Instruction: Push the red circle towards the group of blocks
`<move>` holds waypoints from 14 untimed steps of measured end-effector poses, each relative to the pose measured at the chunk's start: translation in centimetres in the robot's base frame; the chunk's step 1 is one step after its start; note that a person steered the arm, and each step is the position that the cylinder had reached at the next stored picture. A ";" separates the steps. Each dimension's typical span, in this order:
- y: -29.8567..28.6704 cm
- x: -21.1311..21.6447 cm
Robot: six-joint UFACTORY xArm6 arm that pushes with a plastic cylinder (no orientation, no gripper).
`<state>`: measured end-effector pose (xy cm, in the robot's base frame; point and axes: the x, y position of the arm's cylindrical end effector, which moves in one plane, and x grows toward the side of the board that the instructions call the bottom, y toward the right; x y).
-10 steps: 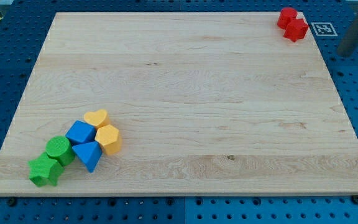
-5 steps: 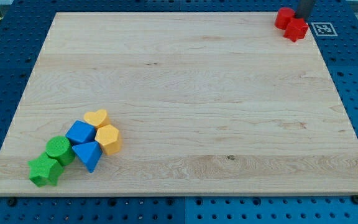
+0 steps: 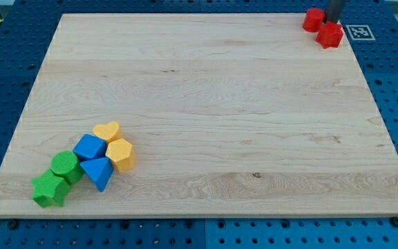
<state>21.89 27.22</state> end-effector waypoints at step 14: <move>-24.7 8.9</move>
<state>30.83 2.51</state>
